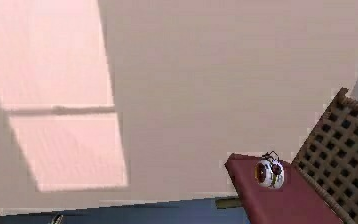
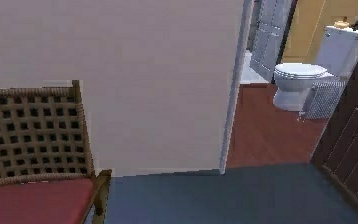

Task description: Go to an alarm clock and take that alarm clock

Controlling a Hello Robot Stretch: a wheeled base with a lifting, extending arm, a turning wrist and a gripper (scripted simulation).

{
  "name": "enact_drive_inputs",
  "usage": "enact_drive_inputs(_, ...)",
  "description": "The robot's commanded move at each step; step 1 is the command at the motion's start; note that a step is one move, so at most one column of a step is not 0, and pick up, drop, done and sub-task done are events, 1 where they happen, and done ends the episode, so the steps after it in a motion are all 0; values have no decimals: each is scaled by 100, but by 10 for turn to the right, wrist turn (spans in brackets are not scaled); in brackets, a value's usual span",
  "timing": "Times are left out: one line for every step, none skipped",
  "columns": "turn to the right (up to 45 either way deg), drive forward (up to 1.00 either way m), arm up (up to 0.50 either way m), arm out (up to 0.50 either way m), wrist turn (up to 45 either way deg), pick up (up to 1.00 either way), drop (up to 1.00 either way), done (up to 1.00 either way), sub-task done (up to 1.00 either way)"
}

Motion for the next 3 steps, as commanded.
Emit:
enact_drive_inputs(0, 100, 0, 0, 0, 0, 0, 0, 0)
enact_drive_inputs(180, 0, 0, 0, 0, 0, 0, 0, 0)
enact_drive_inputs(0, 15, 0, 0, 0, 0, 0, 0, 0)
